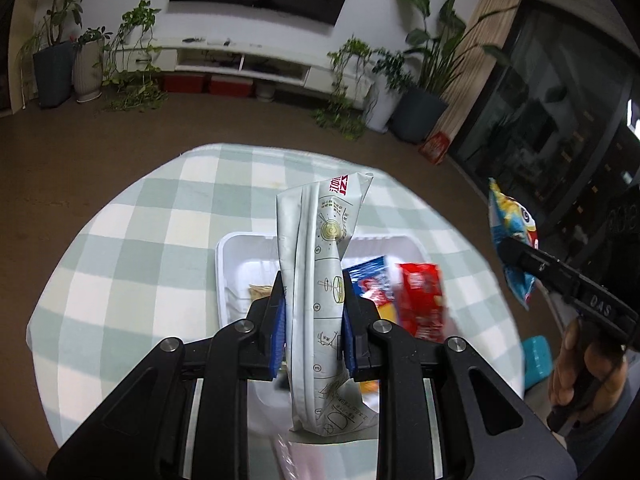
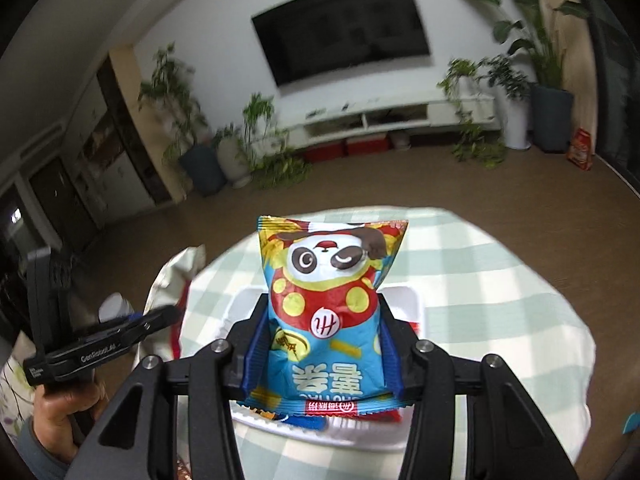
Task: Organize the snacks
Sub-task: 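Carry the white packet and panda packet over the white tray with both grippers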
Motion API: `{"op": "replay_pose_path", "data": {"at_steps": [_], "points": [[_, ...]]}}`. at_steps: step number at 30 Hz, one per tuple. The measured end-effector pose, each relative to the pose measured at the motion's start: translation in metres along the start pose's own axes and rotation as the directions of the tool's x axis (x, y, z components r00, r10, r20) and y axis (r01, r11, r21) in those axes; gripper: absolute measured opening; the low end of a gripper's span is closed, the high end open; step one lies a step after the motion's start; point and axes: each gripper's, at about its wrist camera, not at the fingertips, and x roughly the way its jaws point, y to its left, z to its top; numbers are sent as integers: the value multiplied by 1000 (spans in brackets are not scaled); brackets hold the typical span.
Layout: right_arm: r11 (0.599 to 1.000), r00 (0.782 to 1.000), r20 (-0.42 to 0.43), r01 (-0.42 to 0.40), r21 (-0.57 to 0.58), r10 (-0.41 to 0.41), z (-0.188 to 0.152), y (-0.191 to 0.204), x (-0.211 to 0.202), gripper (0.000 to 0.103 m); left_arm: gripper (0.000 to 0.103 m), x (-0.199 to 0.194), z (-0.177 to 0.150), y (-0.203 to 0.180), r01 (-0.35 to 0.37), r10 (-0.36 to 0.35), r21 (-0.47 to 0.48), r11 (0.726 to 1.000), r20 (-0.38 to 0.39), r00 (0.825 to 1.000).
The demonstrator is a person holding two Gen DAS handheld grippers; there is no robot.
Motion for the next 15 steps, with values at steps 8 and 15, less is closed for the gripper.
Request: {"op": "replay_pose_path", "data": {"at_steps": [8, 15], "points": [[998, 989, -138, 47, -33, -51, -22, -1, 79, 51, 20, 68, -9, 17, -17, 17, 5, 1000, -84, 996], [987, 974, -174, 126, -98, -142, -32, -5, 104, 51, 20, 99, -19, 29, -29, 28, -8, 1000, -118, 993]]}}
